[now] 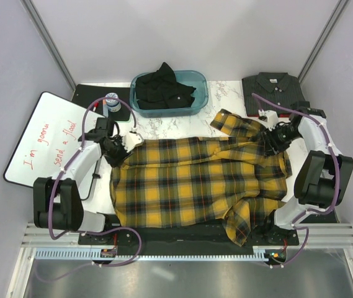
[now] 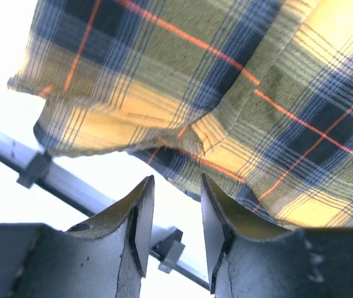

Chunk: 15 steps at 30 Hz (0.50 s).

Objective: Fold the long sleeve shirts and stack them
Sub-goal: Fold the shirt

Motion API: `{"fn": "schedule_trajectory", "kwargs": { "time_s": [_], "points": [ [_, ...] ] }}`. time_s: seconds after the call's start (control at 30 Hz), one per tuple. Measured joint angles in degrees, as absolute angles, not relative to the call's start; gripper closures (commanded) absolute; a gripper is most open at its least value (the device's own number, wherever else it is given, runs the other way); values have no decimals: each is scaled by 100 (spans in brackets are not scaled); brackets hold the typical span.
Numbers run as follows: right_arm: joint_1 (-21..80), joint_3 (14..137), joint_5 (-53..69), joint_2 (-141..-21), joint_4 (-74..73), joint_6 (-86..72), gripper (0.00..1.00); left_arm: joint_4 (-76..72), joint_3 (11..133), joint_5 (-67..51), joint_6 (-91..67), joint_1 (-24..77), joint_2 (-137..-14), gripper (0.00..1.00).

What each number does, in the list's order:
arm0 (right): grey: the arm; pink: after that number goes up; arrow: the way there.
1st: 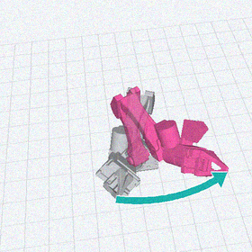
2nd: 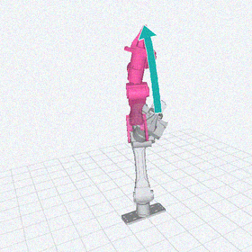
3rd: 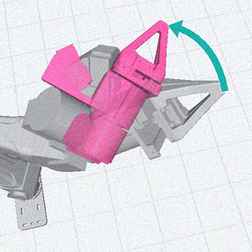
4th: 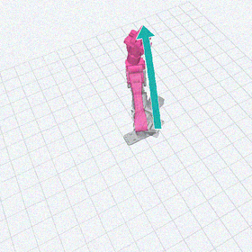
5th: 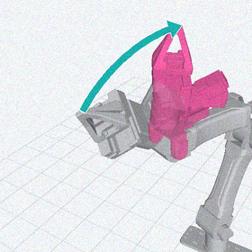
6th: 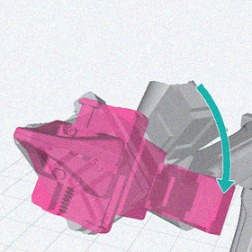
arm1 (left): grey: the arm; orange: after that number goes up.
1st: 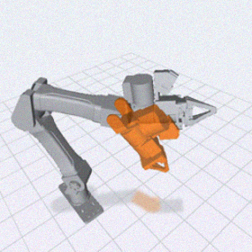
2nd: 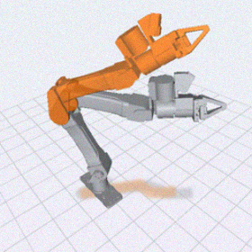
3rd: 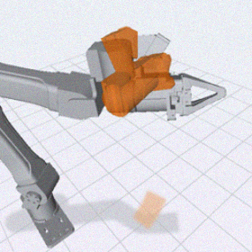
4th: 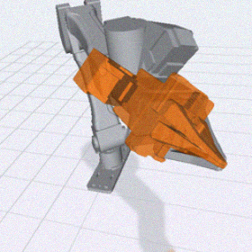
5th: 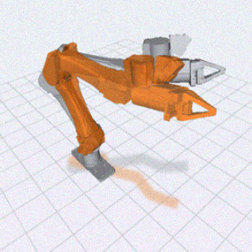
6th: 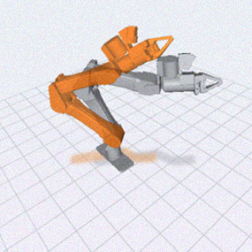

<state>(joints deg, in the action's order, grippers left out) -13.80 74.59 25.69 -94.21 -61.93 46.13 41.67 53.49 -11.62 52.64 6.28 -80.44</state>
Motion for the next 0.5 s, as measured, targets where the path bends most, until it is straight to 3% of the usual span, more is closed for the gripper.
{"fn": "schedule_trajectory", "kwargs": {
  "time_s": [0.07, 0.27, 0.37, 0.5],
  "points": [
    [-1448, 7516, 2674, -9448, -6484, 4727, 47, 4200, 5349, -1223, 5172, 491, -7992, 55],
    [-1623, 8438, 2943, -9666, -7004, 4674, 44, 4436, 5579, -1492, 4834, 545, -8239, 54],
    [-1651, 8748, 3162, -9996, -7039, 4554, 47, 4438, 5806, -1553, 4694, 604, -8552, 54],
    [-1741, 8729, 3312, -10484, -7039, 4309, 57, 4403, 5946, -1551, 4497, 692, -8945, 57]
  ]
}}
